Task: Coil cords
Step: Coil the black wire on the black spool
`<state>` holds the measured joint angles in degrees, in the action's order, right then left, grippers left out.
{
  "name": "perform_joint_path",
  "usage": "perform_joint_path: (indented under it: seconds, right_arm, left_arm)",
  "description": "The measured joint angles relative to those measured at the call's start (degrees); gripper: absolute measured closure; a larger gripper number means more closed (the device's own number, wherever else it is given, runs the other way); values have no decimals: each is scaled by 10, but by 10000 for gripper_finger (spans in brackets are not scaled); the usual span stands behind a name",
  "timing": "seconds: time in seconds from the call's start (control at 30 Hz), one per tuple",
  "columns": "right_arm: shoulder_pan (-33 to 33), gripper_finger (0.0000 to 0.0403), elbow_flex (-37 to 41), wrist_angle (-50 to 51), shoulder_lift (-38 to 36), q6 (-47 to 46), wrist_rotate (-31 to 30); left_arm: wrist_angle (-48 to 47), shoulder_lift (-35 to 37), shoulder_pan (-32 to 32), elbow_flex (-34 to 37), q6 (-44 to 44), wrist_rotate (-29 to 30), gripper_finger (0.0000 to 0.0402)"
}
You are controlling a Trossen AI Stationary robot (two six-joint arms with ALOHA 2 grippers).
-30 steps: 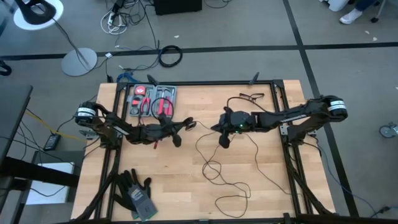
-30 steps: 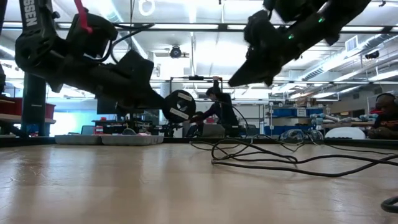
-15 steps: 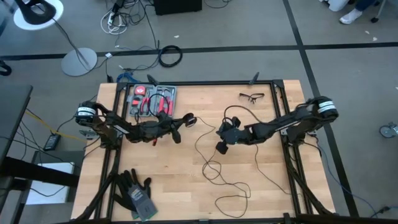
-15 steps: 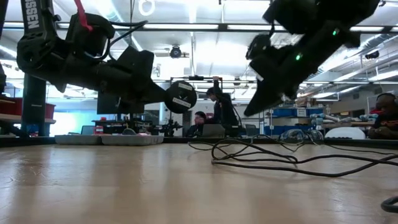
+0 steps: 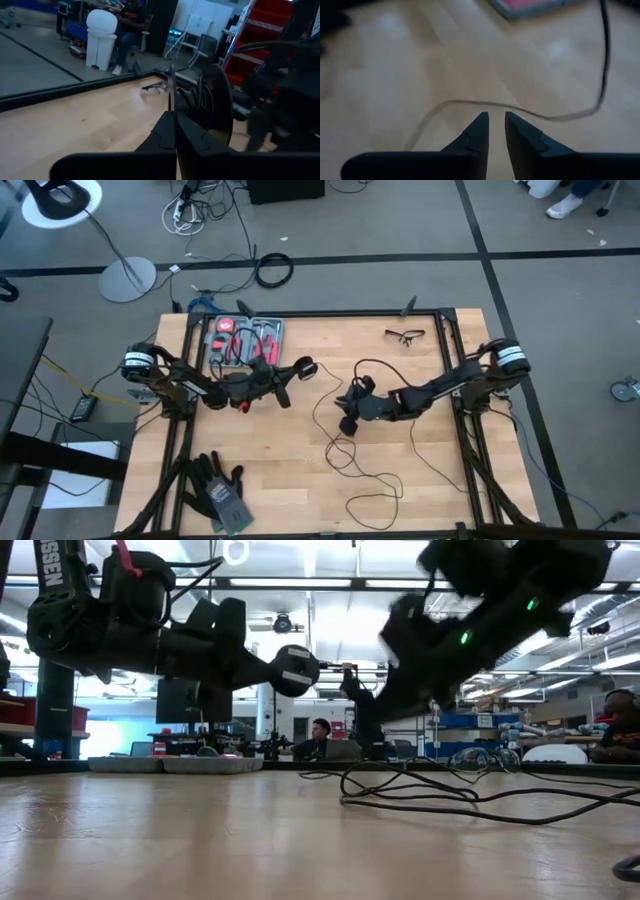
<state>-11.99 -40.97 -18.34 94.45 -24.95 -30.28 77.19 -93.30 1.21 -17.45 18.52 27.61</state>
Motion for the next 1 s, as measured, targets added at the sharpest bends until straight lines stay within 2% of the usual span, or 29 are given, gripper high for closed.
perform_joint_path:
  seconds: [0.07, 0.23, 0.3, 0.73, 1.0]
  right_arm:
    - [-11, 341, 0, 1, -21, 25, -38]
    - [-29, 342, 0, 4, -53, 96, -191]
    - [-27, 341, 0, 6, -53, 118, -215]
    - [13, 341, 0, 30, -46, 110, -164]
    - [32, 341, 0, 26, -46, 106, -162]
  left_arm:
    - [10, 0, 0, 0, 0, -2, 401]
    - [36, 0, 0, 0, 4, -7, 401]
    - [49, 0, 0, 0, 4, -9, 401]
    - [92, 0, 0, 0, 4, -33, 401]
    - [102, 0, 0, 0, 8, -44, 401]
